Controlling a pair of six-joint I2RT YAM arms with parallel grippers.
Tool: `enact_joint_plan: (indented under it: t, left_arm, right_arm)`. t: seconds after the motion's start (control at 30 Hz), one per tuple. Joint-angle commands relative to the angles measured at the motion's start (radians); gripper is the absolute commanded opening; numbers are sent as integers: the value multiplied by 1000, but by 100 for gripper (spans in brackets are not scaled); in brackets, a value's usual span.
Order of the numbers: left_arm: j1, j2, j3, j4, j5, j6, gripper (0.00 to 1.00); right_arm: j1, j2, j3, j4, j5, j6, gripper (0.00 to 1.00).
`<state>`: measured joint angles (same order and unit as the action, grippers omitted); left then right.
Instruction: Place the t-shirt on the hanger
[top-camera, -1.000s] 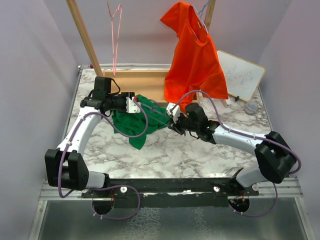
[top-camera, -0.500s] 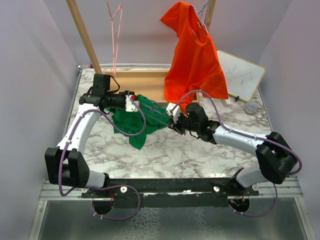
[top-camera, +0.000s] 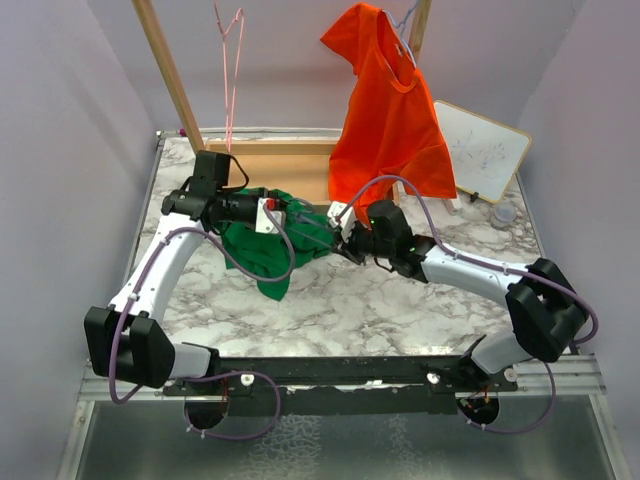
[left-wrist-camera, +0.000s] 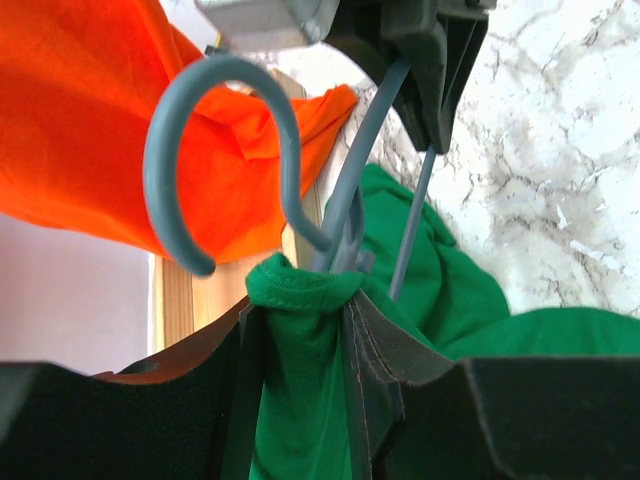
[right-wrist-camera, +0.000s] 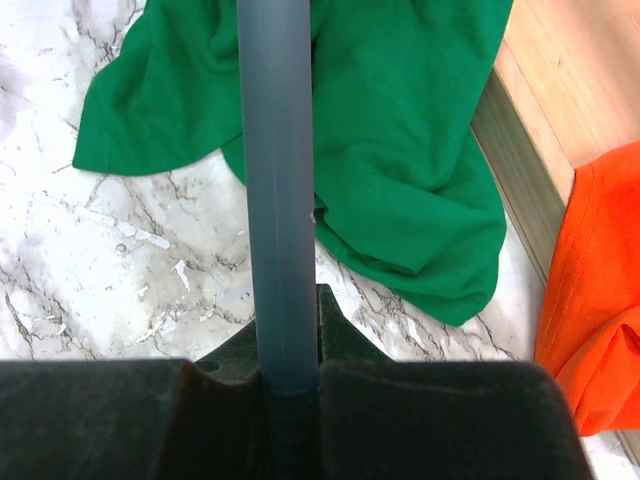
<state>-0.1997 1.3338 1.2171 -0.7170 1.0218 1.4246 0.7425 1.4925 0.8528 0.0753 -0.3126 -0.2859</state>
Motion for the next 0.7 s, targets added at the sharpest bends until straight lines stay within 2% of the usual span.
enact_joint_plan:
  t: [0.0,0.23,0.37,0.5,0.67]
  left_arm:
    - [-52,-31,-10,23,80,-58,36]
    - [-113,-29,-37,117,56,-173,36]
    - [-111,-23,-26,158,-7,-258,42]
    - [-96,-18,-4,124,-60,-276,47]
    - [-20,-37,-34,148,-119,-353,69]
  right_arm:
    - [5,13,57,71,-50,-9,1]
    - [4,19,69,71,-53,0,1]
    - [5,4,47,83,-35,20,1]
    - [4,-10,19,117,-34,56,1]
    - [5,-28,-18,157,-22,93,1]
